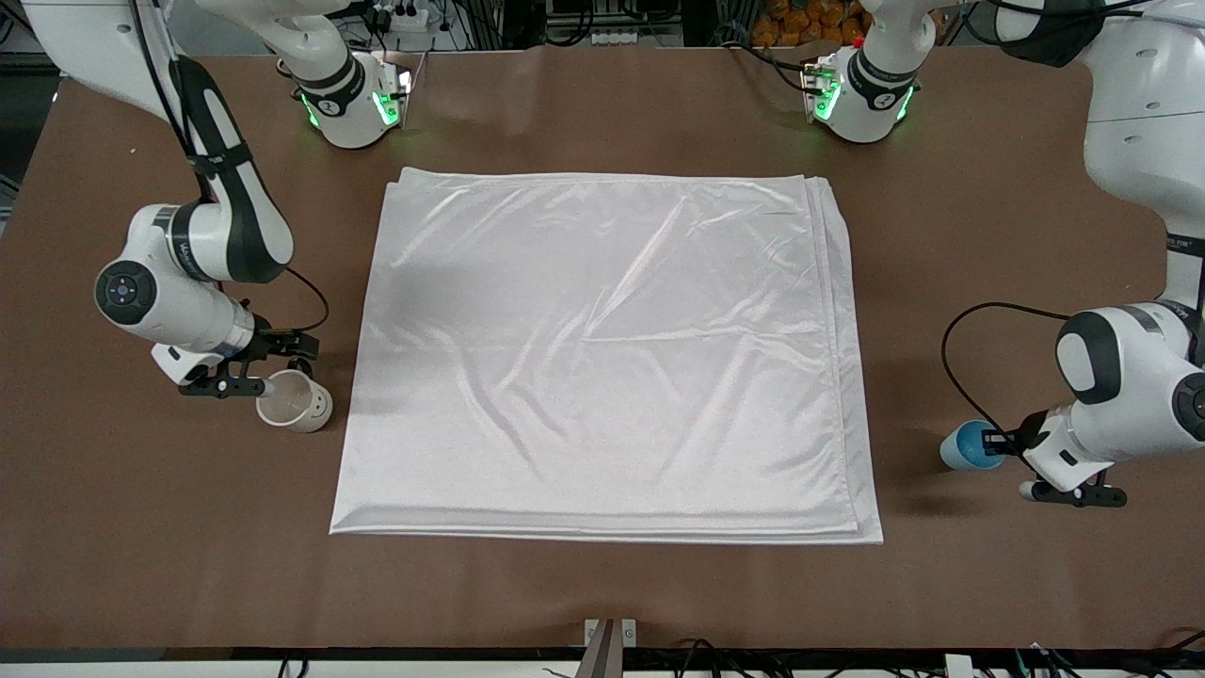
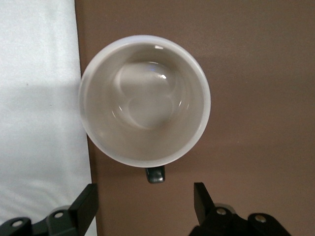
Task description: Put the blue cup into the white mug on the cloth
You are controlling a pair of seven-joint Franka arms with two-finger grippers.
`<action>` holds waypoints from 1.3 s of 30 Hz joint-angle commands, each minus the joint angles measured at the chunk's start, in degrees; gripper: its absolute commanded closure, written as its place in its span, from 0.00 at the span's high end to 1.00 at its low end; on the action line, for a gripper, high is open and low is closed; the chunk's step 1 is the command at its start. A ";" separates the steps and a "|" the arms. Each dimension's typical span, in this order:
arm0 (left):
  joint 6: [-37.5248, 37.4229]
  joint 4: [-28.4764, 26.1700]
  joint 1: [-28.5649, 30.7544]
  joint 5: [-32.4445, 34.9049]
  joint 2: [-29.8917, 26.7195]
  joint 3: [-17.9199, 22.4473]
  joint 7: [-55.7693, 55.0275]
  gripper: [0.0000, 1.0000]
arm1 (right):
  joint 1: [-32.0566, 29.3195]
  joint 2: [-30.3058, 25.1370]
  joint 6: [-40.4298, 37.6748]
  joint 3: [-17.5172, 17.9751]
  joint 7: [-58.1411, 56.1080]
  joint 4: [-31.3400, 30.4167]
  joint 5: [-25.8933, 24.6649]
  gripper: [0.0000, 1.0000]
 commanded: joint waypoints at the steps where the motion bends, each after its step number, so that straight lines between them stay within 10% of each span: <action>1: -0.56 -0.60 -0.07 -0.90 -3.25 -0.22 -0.68 0.00 | 0.02 1.58 2.26 -0.08 0.27 0.73 0.61 0.86; 8: -0.65 -0.51 -0.25 -5.38 -3.78 -0.57 -6.04 0.00 | 0.02 3.34 4.99 -0.08 0.00 1.17 0.52 0.81; 28: -3.73 -0.60 -3.15 -4.86 -6.24 -1.01 -8.50 0.00 | 0.20 4.22 4.82 0.01 -0.26 2.40 0.52 0.02; 39: -5.05 -0.60 -3.94 -4.86 -7.03 -1.01 -9.64 0.00 | 0.29 3.61 0.79 0.10 -0.35 5.38 0.52 0.00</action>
